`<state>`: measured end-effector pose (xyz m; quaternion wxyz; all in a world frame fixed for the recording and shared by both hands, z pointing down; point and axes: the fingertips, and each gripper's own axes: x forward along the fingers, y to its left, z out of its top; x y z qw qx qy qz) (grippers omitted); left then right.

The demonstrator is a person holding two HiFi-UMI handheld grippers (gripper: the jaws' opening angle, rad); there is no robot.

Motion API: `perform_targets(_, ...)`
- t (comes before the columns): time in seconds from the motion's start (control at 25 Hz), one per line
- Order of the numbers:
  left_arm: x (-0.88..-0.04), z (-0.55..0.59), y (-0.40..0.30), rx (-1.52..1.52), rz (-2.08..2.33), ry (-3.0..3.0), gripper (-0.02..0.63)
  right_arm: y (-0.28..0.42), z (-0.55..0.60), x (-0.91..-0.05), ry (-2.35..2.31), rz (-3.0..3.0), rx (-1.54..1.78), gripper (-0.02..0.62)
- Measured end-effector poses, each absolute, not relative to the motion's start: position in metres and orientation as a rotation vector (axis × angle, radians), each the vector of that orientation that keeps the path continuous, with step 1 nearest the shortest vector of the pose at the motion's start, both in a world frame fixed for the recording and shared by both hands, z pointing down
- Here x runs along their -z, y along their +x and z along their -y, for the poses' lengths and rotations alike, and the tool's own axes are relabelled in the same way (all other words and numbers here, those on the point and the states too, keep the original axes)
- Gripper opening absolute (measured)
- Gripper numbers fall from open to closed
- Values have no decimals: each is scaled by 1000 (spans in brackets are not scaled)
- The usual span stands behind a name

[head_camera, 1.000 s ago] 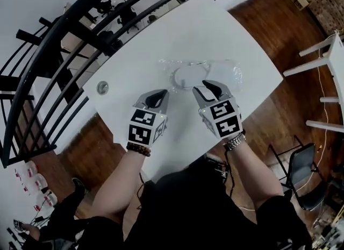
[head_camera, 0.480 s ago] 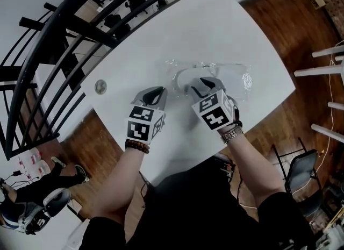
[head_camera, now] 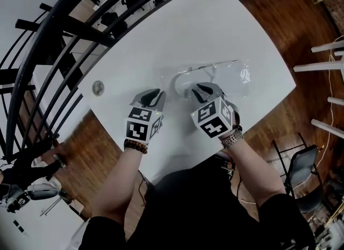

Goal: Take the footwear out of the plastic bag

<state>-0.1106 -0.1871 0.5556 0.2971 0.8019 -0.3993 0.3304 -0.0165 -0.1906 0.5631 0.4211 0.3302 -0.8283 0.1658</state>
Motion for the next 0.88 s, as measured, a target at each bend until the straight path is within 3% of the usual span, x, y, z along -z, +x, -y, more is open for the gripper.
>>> perform_targets(0.56,-564,191,-102,-873,924,2112,72,-7,185,-546,855,2106,-355,0)
perform_targets(0.6,-565,191,-103,-877,930,2108,71,-10,185,-548,837,2108,-358,8)
perform_targets(0.68,-565,193,-105,-879,943,2106,71,-20,184,-553,782,2104,-370,109)
perform_targets(0.72,-564,194,-106,-881,947,2106,71,-25,184,-557,756,2097,-372,130)
perform_targets(0.88,-565,196,-105,-899,952,2107,71,-31,184,-567,719,2058,-346,113)
